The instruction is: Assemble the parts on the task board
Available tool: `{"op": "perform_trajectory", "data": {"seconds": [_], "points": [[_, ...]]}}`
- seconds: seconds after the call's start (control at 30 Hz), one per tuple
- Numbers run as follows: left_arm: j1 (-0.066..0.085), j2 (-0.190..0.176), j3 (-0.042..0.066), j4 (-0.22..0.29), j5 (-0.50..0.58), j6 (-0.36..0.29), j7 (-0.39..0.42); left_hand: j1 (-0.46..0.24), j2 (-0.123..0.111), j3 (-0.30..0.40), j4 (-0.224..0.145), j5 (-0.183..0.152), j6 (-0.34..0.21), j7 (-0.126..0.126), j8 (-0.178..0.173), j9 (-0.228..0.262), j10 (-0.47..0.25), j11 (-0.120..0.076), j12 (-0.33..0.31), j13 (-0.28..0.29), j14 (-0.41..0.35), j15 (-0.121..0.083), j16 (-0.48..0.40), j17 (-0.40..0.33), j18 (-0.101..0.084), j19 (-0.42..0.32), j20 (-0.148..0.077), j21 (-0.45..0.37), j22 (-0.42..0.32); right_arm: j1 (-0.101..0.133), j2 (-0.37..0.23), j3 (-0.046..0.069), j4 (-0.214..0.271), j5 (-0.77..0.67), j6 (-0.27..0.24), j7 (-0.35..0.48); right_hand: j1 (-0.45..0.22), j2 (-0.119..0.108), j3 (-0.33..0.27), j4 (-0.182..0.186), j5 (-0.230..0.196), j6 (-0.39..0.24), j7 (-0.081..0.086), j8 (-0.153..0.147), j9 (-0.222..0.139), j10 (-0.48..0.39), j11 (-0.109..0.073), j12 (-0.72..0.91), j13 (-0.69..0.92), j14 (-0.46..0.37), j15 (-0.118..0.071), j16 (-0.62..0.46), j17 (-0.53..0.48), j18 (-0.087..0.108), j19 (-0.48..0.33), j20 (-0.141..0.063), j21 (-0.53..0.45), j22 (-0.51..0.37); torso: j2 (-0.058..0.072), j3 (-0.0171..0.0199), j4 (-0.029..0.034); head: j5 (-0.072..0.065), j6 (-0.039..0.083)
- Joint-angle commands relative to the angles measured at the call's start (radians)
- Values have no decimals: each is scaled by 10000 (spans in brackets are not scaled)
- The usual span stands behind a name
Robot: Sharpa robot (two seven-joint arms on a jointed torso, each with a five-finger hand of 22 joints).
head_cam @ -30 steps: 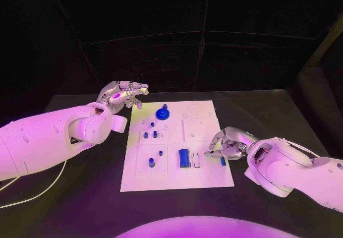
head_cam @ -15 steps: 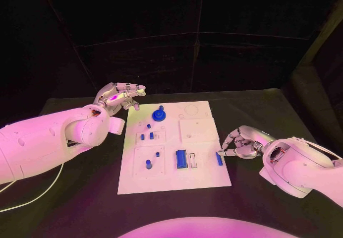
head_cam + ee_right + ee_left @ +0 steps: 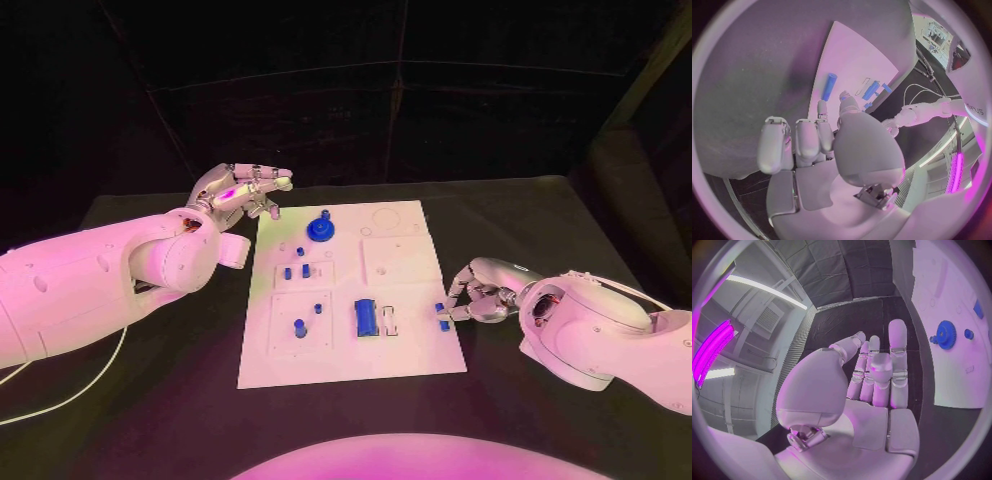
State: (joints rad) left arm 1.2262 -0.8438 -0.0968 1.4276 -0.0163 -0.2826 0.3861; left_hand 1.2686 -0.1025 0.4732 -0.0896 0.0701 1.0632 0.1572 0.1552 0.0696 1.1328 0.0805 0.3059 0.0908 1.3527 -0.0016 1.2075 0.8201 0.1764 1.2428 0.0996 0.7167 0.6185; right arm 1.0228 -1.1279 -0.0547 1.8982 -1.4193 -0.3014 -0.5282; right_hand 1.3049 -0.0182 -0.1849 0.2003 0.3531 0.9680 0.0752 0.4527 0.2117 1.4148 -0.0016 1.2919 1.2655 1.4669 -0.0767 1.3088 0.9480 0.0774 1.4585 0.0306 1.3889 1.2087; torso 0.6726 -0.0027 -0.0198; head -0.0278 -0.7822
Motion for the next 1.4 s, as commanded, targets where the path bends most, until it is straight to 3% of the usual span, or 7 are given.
{"op": "perform_trajectory", "data": {"seconds": [0.03, 0.47, 0.83, 0.97, 1.1, 1.23, 1.4], "points": [[10, -10, 2, 19, 12, 114, 42, 3, 103, -36, 4, -33, -46, -5, 37, -9, -59, 4, 48, 10, -50, -9, -18, -12, 68, -36, -16, -64, -12, 6, 67, 0, -61, -475, 492, -253, -33, -8, -49, -10, 6, 101, -10, -73, -15, 27, -38, -12, 7, 128, 14, -61, -23, -75, -1, 38, -56, -4, 4, 5, 3, 12, -21], [10, -12, 2, 20, 12, 131, 41, 5, 126, -54, 11, -31, -52, -5, 49, -8, -75, 5, 69, 11, -57, -5, -18, -27, 67, -29, -13, -82, -25, 0, 467, -1, -393, -1092, 899, -379, 533, 180, 55, -321, -32, 243, -51, -240, -45, 7, -84, -76, -9, 122, -30, -110, -84, -70, -13, -8, -85, -31, -9, -8, 15, 35, -47], [10, -37, 2, 30, 12, 133, 33, 5, 126, -54, 11, -31, -52, -5, 49, -8, -75, 5, 69, 11, -57, -5, -18, -27, 67, -29, -13, -82, -25, -17, 705, -4, -509, -1672, 1799, -605, 1090, 335, 305, -721, -790, 408, -67, -433, -82, -9, -103, -124, 3, 110, -46, -179, -176, -78, -9, -27, -89, -1, -14, -8, 3, 79, -64], [9, -42, 2, 34, 12, 138, 29, 5, 126, -54, 11, -31, -52, -5, 49, -8, -75, 5, 69, 11, -57, -5, -18, -27, 67, -29, -13, -82, -25, -32, 780, -4, -500, -1764, 1943, -734, 1202, 373, 409, -806, -846, 462, -82, -470, -88, -20, -115, -149, -7, 100, -52, -211, -228, -85, 1, -30, -75, 35, -7, -5, 4, 86, -77], [9, -39, 2, 27, 12, 138, 30, 5, 126, -54, 11, -31, -52, -5, 49, -8, -75, 5, 69, 11, -57, -5, -18, -27, 67, -29, -13, -82, -25, -38, 831, -5, -493, -1799, 1794, -798, 1333, 581, 641, -857, -858, 570, -131, -498, -91, -3, -157, -137, 21, 107, -79, -206, -200, -90, 17, -48, -54, 79, -15, 6, 4, 104, -79], [9, -31, 2, 21, 12, 137, 34, 5, 126, -54, 11, -31, -52, -5, 49, -8, -75, 5, 69, 11, -57, -5, -18, -27, 67, -29, -13, -82, -25, -40, 844, -4, -443, -1732, 1360, -813, 1595, 966, 1296, -953, -1593, 719, -229, -600, -98, 42, -249, -115, 79, 128, -158, -180, -130, -104, 58, -126, -7, 167, -16, 4, 10, 98, -79], [7, -22, 2, 15, 12, 133, 42, 5, 126, -54, 11, -31, -52, -5, 49, -8, -75, 5, 69, 11, -57, -5, -18, -27, 67, -29, -13, -82, -25, -40, 792, -2, -286, -1389, 573, -749, 1611, 1005, 1820, -993, -1631, 779, -253, -702, -81, 95, -271, -74, 149, 148, -185, -142, -46, -119, 90, -162, 31, 237, -12, 6, 2, 110, -69]]}}
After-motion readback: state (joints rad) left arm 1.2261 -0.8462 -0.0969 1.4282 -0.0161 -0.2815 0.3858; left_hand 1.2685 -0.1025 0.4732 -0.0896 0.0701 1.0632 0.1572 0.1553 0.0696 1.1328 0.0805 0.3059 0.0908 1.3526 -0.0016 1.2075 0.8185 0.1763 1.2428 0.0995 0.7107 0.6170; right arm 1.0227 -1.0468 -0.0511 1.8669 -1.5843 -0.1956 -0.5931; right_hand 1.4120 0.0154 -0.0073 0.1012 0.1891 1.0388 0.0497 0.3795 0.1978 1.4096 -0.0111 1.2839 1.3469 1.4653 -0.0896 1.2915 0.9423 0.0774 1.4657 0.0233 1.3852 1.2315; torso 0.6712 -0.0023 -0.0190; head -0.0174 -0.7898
